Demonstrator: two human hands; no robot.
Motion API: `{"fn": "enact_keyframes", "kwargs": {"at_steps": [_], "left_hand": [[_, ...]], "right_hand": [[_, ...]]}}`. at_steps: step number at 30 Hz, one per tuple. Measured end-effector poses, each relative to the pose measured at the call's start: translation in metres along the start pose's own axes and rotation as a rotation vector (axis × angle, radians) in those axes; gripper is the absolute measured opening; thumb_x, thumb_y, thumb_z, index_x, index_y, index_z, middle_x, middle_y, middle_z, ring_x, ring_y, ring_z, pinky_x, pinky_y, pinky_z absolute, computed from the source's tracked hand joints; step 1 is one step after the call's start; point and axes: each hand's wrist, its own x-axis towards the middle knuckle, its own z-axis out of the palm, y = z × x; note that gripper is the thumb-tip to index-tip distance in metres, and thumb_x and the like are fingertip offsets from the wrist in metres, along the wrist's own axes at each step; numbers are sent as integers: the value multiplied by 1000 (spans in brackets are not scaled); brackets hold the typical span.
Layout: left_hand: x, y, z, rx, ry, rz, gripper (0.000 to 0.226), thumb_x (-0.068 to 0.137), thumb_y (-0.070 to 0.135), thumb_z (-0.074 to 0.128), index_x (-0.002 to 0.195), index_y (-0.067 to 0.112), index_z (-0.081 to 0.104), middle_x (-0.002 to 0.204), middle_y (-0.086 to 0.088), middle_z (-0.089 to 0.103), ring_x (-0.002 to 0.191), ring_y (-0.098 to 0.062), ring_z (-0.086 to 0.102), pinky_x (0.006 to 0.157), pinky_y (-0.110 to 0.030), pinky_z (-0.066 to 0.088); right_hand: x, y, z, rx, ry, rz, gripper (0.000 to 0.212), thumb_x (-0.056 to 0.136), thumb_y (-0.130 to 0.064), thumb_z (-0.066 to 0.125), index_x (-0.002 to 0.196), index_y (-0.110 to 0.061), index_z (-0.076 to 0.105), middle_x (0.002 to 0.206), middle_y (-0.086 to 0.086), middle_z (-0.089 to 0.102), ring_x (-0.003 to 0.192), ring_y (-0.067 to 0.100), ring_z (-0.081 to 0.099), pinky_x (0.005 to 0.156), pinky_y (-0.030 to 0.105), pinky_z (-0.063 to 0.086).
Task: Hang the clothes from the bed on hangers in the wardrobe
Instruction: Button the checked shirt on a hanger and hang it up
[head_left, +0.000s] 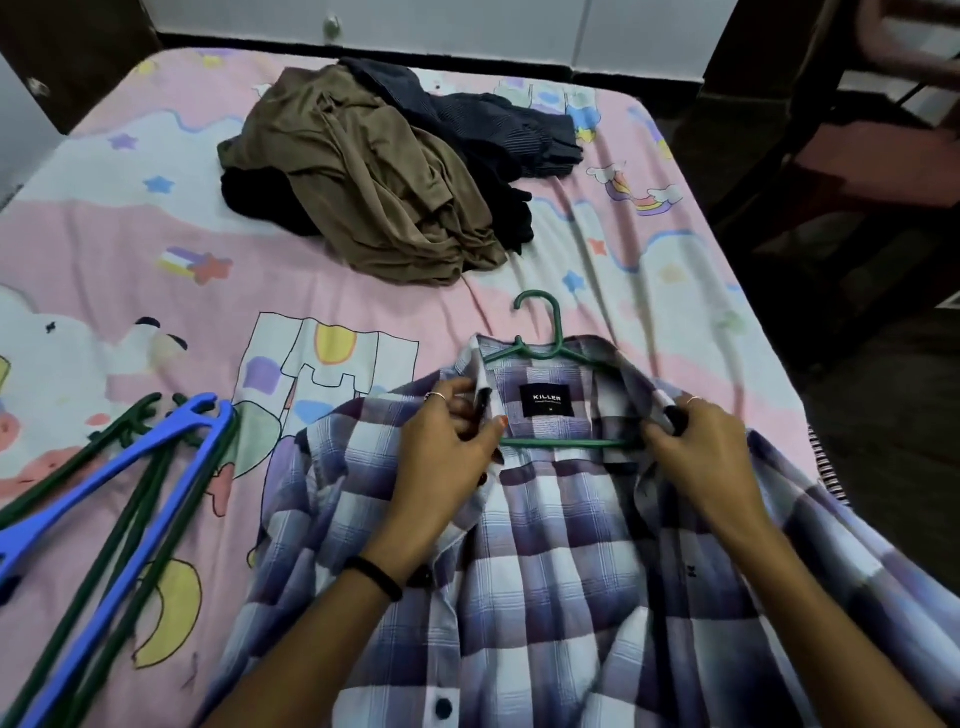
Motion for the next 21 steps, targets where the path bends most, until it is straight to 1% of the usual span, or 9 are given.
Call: {"fn": "enact_keyframes", "kwargs": {"at_steps": [2, 3, 4, 6, 8, 10, 13, 17, 21], "left_hand": [[-1, 1, 3, -92, -60, -16, 42, 82, 17, 74, 118, 22, 52, 85, 10, 63, 73, 5, 62, 60, -9, 48], [-2, 1, 5, -97, -95, -24, 47, 82, 18, 75, 122, 21, 51, 91, 10, 62, 81, 2, 63, 64, -11, 50], [-3, -1, 8, -76, -119, -23, 52, 82, 19, 75, 127, 19, 50, 95, 8, 61, 87, -2, 63, 69, -14, 52], [-3, -7, 12, -5, -134, 5, 58, 83, 17, 73, 135, 16, 49, 99, 3, 60, 90, -5, 62, 77, -13, 52], [-4, -9, 14, 45, -115, 31, 54, 86, 11, 69, 137, 17, 50, 95, 5, 59, 85, 0, 60, 73, -6, 48], [-2, -10, 13, 30, -86, 19, 51, 88, 3, 65, 134, 19, 51, 92, 9, 58, 80, 3, 59, 68, -7, 50], [4, -12, 11, -139, -38, -19, 47, 87, -6, 62, 124, 21, 50, 96, 2, 59, 82, -3, 62, 58, -18, 54], [11, -10, 11, -271, 0, 13, 39, 86, -11, 58, 108, 19, 50, 96, -2, 64, 81, 2, 63, 73, -10, 48], [14, -11, 12, -298, 32, 18, 34, 87, -11, 59, 93, 21, 49, 97, -3, 67, 85, 7, 64, 78, -9, 48]], "right_hand": [[-2, -11, -5, 87, 32, -49, 25, 78, -3, 62, 60, -10, 46, 51, -5, 43, 51, 17, 44, 49, 26, 26], [-5, -19, -5, 116, 28, -93, 25, 78, -2, 63, 62, -14, 47, 53, -8, 44, 51, 8, 43, 49, 20, 29], [-9, -27, -1, 140, -4, -129, 22, 78, -3, 64, 67, -14, 50, 56, -8, 47, 53, 5, 44, 49, 17, 31], [-17, -28, 16, 169, -138, -158, 12, 81, -9, 68, 80, -14, 57, 68, -2, 56, 61, 12, 52, 54, 21, 35], [-27, -20, 37, 223, -199, -126, 13, 82, -14, 72, 88, -17, 61, 81, 0, 60, 70, 13, 55, 61, 24, 41], [-34, -11, 49, 396, -128, -80, 13, 83, -12, 71, 90, -21, 67, 88, -4, 63, 77, 7, 58, 69, 17, 43], [-38, -9, 47, 691, -80, 10, 13, 86, -7, 68, 87, -19, 72, 91, -4, 68, 85, 1, 62, 79, 10, 43], [-36, -11, 45, 814, -98, 79, 7, 84, -7, 70, 81, -13, 73, 84, -4, 70, 81, 3, 63, 77, 12, 45], [-35, -9, 49, 939, -65, 209, 15, 84, -7, 70, 92, -20, 68, 81, -7, 64, 80, 7, 58, 79, 21, 47]]}}
